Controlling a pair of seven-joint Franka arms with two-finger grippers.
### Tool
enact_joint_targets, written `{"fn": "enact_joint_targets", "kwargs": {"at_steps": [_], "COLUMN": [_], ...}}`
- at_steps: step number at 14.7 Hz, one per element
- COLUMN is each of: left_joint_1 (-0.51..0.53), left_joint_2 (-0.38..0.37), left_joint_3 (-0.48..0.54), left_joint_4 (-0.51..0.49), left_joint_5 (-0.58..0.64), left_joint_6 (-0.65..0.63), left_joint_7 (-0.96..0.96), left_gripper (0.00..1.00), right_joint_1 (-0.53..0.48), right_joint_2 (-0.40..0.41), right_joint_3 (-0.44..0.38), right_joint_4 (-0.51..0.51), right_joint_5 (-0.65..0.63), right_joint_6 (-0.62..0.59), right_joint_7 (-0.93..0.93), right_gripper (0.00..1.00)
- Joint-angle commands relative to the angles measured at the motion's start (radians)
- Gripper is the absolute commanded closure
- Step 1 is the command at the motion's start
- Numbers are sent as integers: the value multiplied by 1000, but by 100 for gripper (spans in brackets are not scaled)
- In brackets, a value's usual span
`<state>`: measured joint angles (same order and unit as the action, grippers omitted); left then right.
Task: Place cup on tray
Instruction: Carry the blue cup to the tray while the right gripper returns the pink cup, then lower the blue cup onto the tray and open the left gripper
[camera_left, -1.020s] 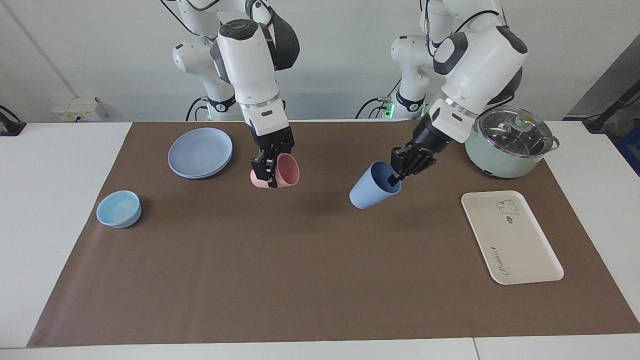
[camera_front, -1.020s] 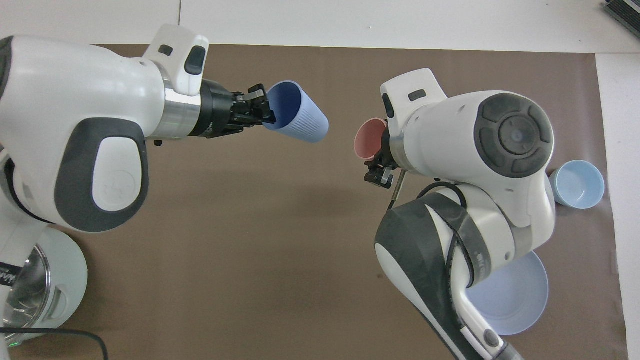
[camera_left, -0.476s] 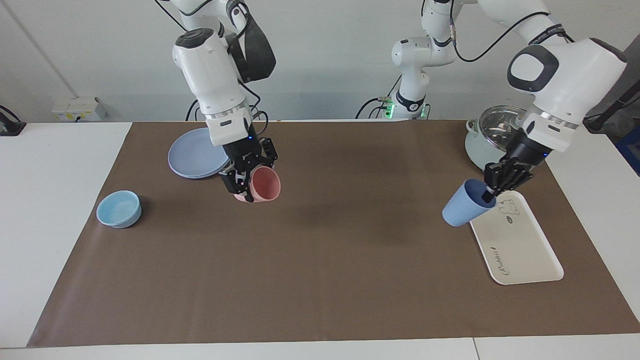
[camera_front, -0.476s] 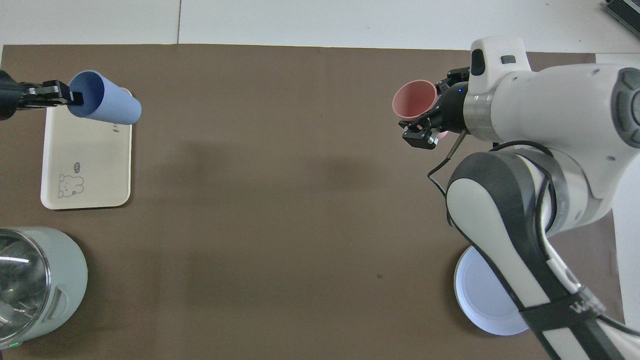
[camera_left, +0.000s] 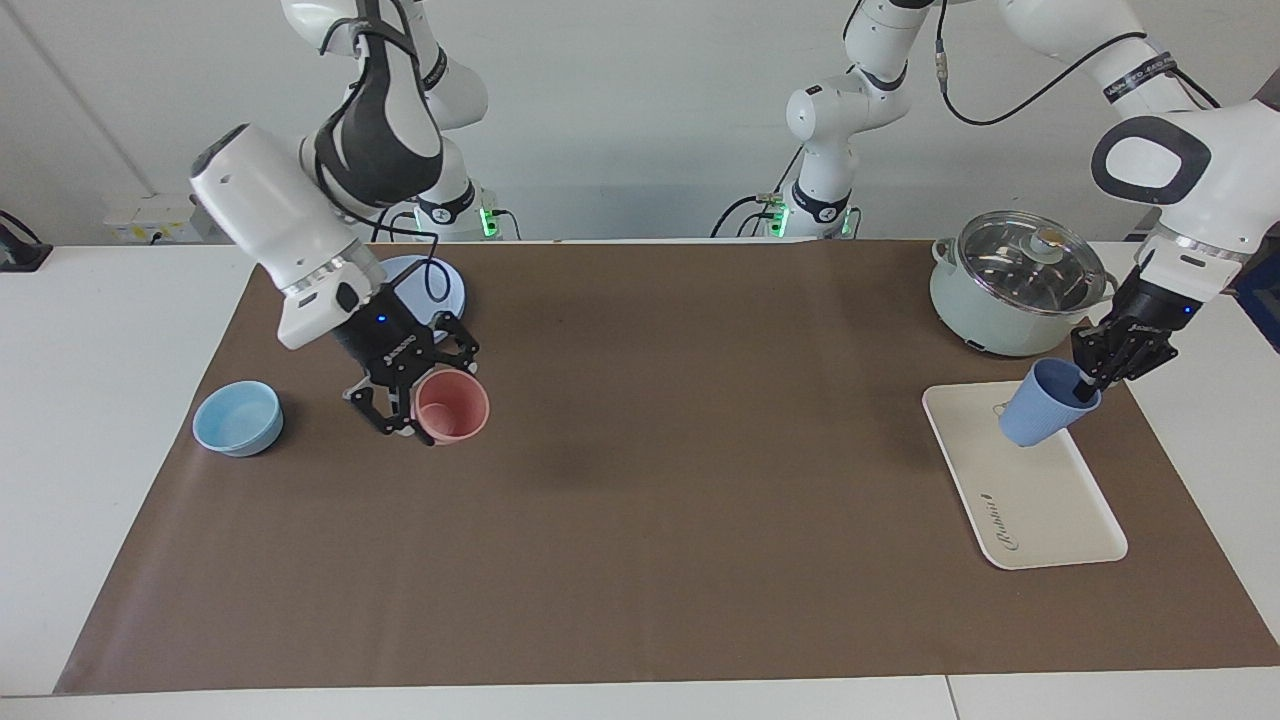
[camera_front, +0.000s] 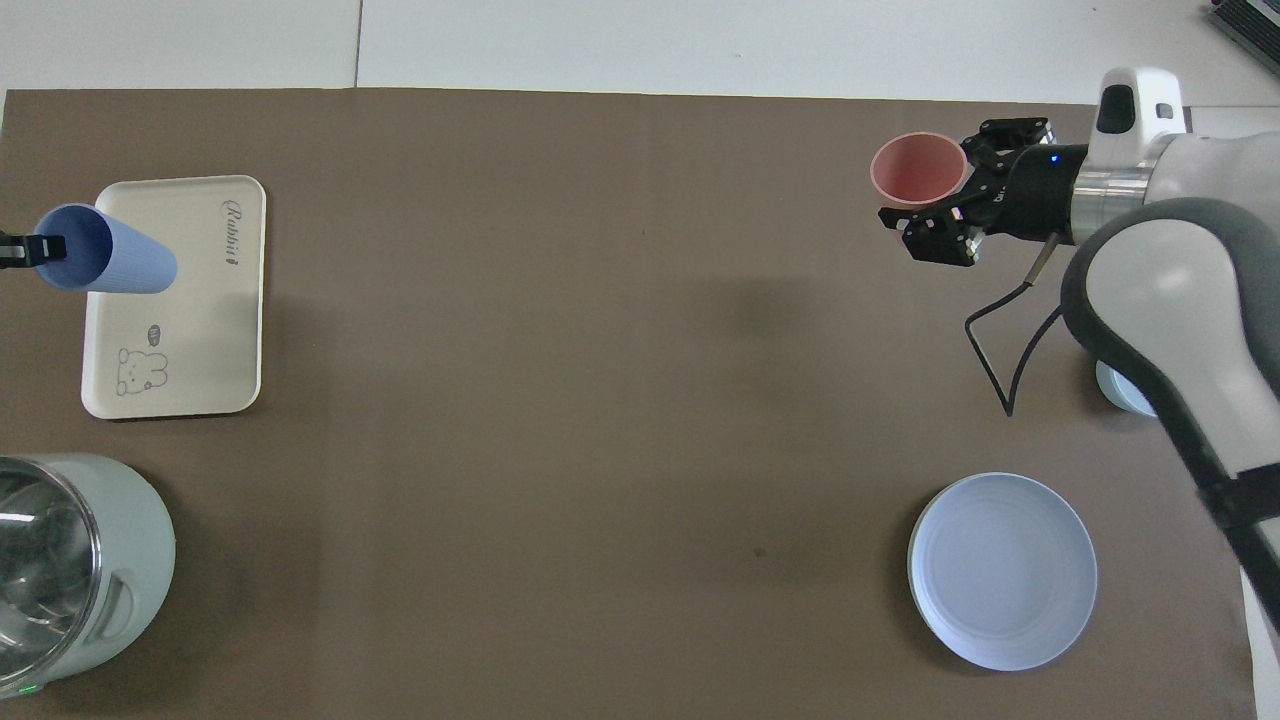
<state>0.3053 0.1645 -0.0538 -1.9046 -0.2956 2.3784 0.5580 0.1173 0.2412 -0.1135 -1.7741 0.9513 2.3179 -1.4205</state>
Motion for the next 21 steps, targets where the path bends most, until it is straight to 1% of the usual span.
{"fn": "enact_joint_targets", "kwargs": {"at_steps": [1,2,5,7,8,9,11,12,13,14,15,16,18,19,20,21], "left_joint_1": [11,11,9,9,8,8,9,8,6,3,-3,-6,-9,-12,-35,-63], "left_joint_2": [45,59,66,66,66,67,69,69,70,70,70,69,67,67,66,66], "left_joint_3": [-14,-14,-14,-15,-14,-14,-14,-14,-14,-14,-14,-14,-14,-15,-14,-14], "left_joint_4": [-51,-51,-50,-48,-47,-44,-37,-33,-21,-13,4,31,108,152,191,222], "left_joint_5": [26,26,26,26,26,26,26,26,26,26,26,26,26,29,42,91], "left_joint_6": [113,123,125,127,125,122,122,116,113,113,101,58,-83,-155,-212,-266], "left_joint_7": [13,13,6,3,3,5,10,10,8,8,3,0,-27,-71,-120,-182], "left_gripper": [100,100,100,100,81,71,31,24,11,2,0,0,0,0,0,0], "right_joint_1": [-45,-53,-103,-143,-165,-169,-195,-211,-215,-212,-214,-223,-225,-226,-226,-226], "right_joint_2": [72,84,128,177,208,217,228,251,265,262,259,260,259,259,257,257], "right_joint_3": [14,14,14,15,14,14,15,14,14,14,14,14,14,14,14,14], "right_joint_4": [2,2,2,4,4,2,-11,-11,-19,-39,-51,-65,-82,-84,-87,-90], "right_joint_5": [234,294,417,504,555,579,586,612,659,676,678,681,722,722,722,722], "right_joint_6": [41,41,-3,-53,-96,-110,-135,-168,-179,-177,-180,-189,-199,-203,-200,-190], "right_joint_7": [-209,-254,-358,-492,-559,-580,-601,-651,-696,-705,-712,-733,-776,-778,-782,-799], "right_gripper": [100,100,100,100,100,100,100,100,100,100,100,100,100,100,100,100]}}
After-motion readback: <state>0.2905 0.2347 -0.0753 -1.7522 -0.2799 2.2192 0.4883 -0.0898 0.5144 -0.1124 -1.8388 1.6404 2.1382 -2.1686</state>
